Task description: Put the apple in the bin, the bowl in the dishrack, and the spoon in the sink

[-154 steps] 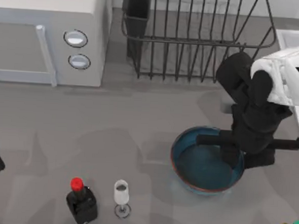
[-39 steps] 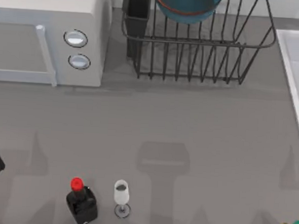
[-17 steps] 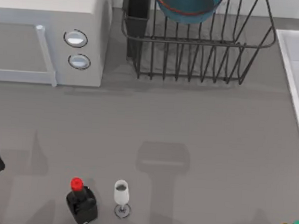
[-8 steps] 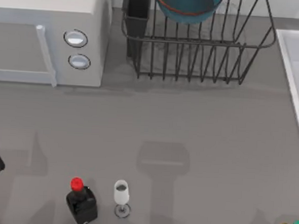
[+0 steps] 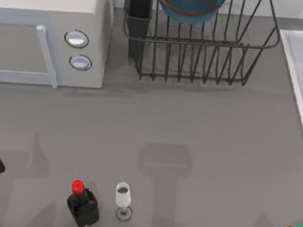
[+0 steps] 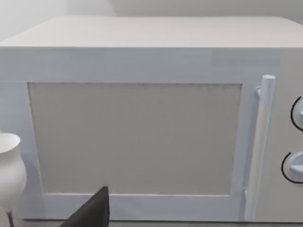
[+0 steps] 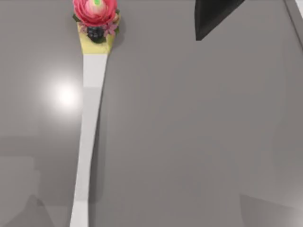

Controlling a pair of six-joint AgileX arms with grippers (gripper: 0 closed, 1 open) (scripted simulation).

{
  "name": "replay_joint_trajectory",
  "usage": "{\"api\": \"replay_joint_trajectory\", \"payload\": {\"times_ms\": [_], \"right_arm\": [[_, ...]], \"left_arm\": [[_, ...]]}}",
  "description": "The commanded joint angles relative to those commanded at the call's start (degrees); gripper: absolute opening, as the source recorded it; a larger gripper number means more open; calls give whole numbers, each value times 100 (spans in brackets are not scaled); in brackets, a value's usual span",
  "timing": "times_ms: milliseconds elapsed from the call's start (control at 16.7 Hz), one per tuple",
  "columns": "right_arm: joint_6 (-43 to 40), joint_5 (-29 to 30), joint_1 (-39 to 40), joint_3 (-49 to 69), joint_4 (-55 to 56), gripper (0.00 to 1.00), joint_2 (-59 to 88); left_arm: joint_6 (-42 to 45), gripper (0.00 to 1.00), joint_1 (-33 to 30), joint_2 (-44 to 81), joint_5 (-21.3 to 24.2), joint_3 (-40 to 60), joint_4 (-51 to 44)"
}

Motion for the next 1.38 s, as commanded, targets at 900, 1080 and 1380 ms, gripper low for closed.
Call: {"api": "replay_joint_trajectory", "payload": {"times_ms": [900, 1080, 1380], "right_arm": [[30, -1, 10, -1370, 2589, 100, 1198], [28, -1, 8, -1427, 2682, 100, 1255], [28, -1, 8, -1427, 2682, 77, 1255]], "left_arm": [[0, 100, 0, 0, 0, 0, 0], [0, 100, 0, 0, 0, 0, 0], [0, 100, 0, 0, 0, 0, 0]]}}
